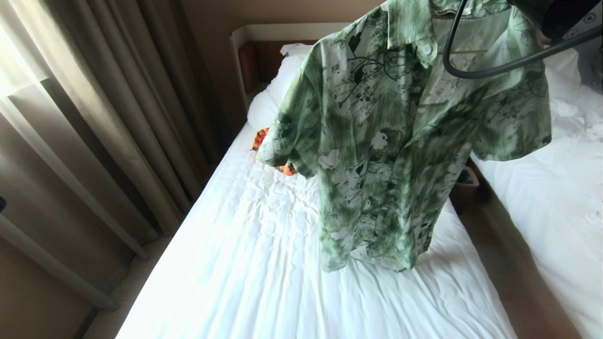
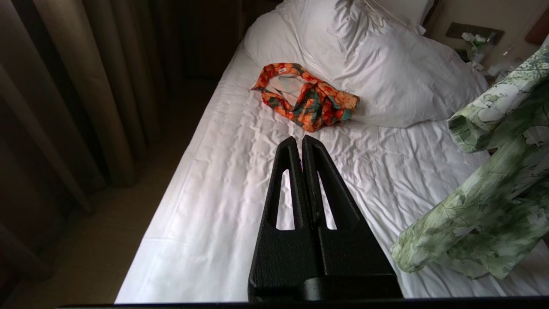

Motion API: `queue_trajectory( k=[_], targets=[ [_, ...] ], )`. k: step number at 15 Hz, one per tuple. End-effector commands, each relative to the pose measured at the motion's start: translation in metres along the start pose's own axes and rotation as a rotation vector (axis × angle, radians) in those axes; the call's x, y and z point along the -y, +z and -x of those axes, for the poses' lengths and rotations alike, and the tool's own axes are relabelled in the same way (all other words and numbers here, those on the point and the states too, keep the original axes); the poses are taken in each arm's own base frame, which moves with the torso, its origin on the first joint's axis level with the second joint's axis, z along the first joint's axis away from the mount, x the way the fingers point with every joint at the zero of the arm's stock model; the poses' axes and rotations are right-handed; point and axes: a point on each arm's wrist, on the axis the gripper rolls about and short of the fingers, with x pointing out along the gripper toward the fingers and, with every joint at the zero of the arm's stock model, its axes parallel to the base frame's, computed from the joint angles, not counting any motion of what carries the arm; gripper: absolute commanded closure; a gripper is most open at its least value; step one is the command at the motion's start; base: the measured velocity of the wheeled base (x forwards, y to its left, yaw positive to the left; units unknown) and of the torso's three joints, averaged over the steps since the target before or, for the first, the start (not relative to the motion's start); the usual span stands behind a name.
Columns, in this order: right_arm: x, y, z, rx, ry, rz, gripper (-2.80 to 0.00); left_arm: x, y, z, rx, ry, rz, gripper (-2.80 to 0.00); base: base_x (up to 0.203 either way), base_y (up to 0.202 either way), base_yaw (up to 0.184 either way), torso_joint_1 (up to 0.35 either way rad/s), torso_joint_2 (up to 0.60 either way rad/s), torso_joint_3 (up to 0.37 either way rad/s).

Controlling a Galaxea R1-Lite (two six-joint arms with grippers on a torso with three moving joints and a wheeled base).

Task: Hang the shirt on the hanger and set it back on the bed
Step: Take the clothes hanger out of the clothes

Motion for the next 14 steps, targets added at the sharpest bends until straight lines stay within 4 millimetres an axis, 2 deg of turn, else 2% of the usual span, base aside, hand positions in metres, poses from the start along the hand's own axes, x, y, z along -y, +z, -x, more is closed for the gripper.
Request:
queue_trajectory(
  k=[1, 5, 10, 12, 14],
  targets=[
    [0.001, 0.002, 0.001, 0.003, -0.004, 0.001, 0.0, 0.0, 0.0, 0.0, 0.002, 0.001, 0.0, 0.0, 0.0, 0.0, 0.0, 0.0, 0.0, 0.0],
    [0.002, 0.002, 0.0, 0.006, -0.008, -0.001, 0.0, 0.0, 0.001, 0.0, 0.004, 0.001, 0.0, 0.0, 0.0, 0.0, 0.0, 0.0, 0.0, 0.0],
    [0.013, 0.013, 0.004, 0.024, -0.024, -0.005, 0.0, 0.001, 0.004, 0.001, 0.014, -0.017, -0.001, 0.0, 0.0, 0.0, 0.0, 0.0, 0.0, 0.0],
    [0.015, 0.011, 0.003, 0.021, -0.032, 0.0, 0.0, 0.001, 0.014, 0.003, 0.038, -0.019, 0.0, 0.0, 0.0, 0.0, 0.0, 0.0, 0.0, 0.0],
    [0.021, 0.013, 0.003, 0.009, -0.035, 0.019, 0.0, 0.004, 0.038, 0.006, 0.079, -0.033, -0.014, 0.0, 0.0, 0.0, 0.0, 0.0, 0.0, 0.0]
  ],
)
